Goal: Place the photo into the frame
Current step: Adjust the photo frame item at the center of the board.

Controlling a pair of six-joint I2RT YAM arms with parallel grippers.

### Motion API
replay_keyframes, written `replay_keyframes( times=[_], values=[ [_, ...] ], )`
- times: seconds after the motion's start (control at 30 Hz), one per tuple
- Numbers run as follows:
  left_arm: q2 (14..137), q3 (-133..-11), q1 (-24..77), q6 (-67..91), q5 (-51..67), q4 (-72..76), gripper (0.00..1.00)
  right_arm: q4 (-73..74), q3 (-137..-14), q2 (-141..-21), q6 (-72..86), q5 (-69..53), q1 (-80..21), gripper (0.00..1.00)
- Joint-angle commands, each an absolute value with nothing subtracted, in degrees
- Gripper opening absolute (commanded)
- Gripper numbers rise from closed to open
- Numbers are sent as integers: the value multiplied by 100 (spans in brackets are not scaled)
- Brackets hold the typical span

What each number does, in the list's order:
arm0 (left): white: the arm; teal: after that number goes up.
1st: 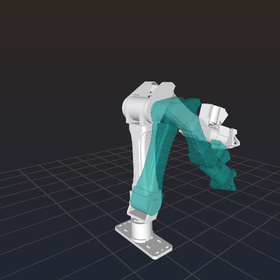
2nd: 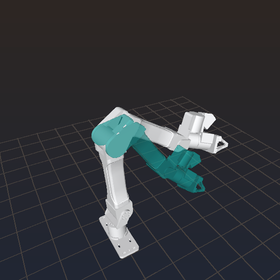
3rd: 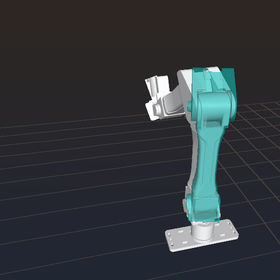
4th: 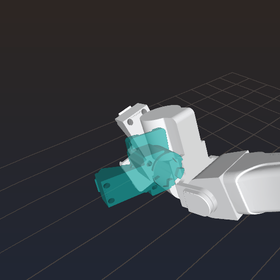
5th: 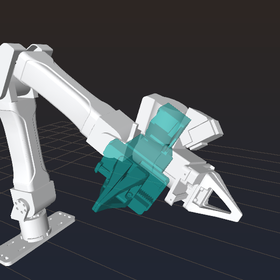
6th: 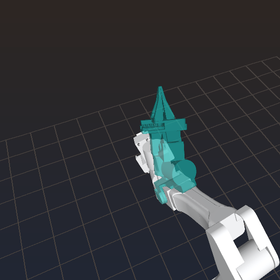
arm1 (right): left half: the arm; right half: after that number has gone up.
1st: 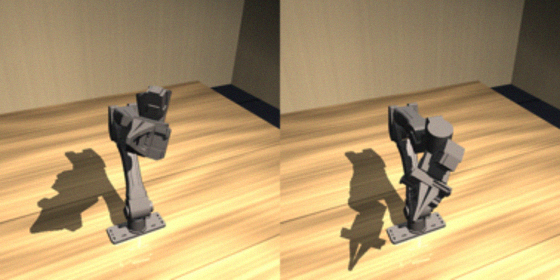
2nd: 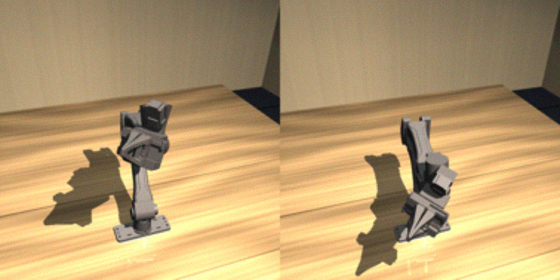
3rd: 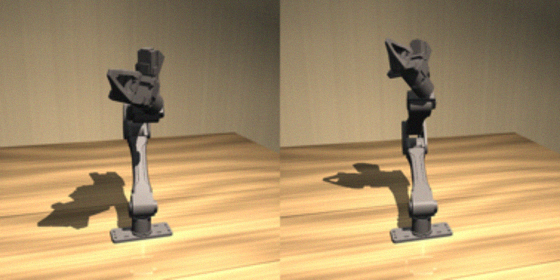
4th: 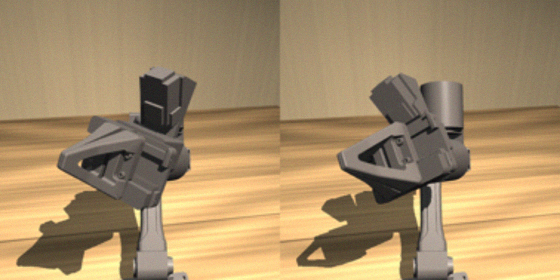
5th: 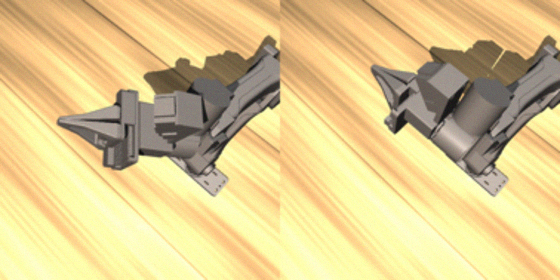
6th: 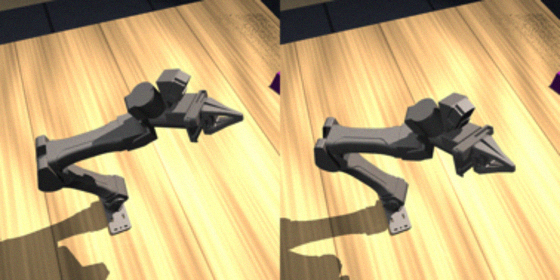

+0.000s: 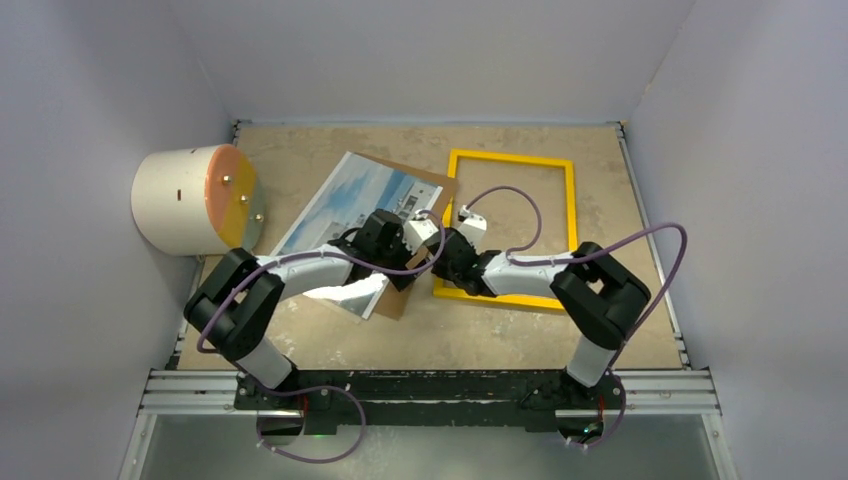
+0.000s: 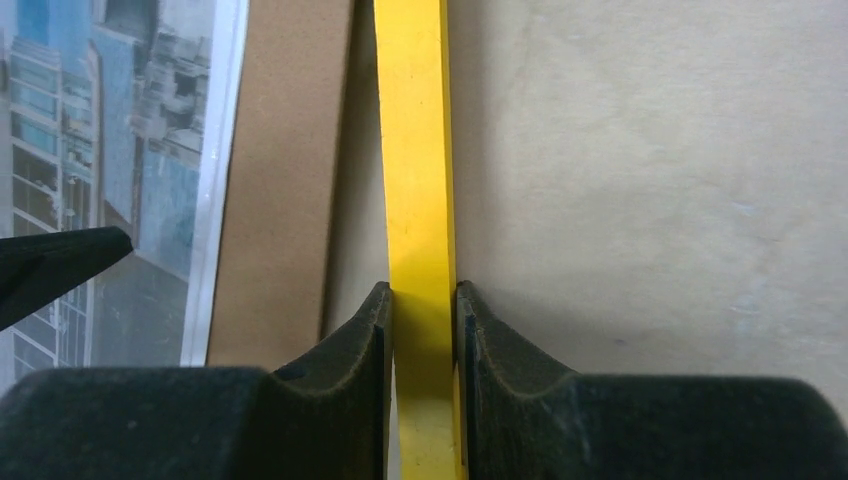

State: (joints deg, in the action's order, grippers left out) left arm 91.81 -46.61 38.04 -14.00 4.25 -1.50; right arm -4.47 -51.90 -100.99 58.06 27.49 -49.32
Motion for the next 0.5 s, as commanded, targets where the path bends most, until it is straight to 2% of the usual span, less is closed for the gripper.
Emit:
replay_keyframes(
  times=[0.0,0.23,0.47],
  values=[
    [9398,-4680,3832,-1184,458,137,100,234,-4320,-10007,6094,2761,-4623,0],
    [9922,-5256,3792,-1268,-503,-240,100,146,-4206,-9828,5772,2540,-4536,0],
    [9709,-5412,3541,-1019,-194,-372,100,55,-4102,-9571,5221,2212,-4482,0]
  ],
)
